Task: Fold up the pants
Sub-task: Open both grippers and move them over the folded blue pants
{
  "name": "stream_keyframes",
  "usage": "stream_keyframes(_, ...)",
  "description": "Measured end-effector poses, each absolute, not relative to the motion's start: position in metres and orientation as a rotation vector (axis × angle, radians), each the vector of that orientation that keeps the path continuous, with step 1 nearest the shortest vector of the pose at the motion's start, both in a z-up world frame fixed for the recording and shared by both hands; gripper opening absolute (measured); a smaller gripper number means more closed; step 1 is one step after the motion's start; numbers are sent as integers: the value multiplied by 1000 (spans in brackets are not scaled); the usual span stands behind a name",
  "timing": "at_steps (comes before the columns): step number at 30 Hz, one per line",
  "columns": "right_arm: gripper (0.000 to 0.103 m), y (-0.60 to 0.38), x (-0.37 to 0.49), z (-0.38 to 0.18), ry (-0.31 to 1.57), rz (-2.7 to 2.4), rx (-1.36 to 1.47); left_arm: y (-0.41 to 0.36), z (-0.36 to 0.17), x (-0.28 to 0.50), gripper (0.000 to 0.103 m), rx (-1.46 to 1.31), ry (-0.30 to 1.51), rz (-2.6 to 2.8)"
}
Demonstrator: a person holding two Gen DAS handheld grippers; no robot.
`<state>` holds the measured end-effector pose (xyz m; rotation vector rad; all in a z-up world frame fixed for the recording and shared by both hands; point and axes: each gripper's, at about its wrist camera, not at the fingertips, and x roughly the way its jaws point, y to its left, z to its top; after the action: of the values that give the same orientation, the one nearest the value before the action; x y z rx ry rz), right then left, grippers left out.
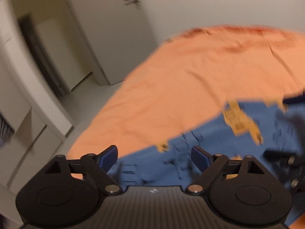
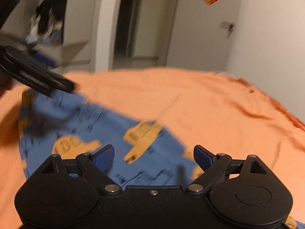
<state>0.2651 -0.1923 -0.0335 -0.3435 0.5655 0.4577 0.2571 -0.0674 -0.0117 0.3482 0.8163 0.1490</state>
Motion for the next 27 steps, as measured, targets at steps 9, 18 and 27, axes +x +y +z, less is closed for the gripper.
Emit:
stream_keyframes(9,100,-304,192,-52,640,152,-307,2,-20,186,96,448,826,312)
stream_keyframes(18,96,-265,202,-29,559,289,-290,-108,-13,200,98,584,813,35)
stream_keyframes(27,95,-291,164,-42,644,264,-291,-80,16,165,100,514,856,-53)
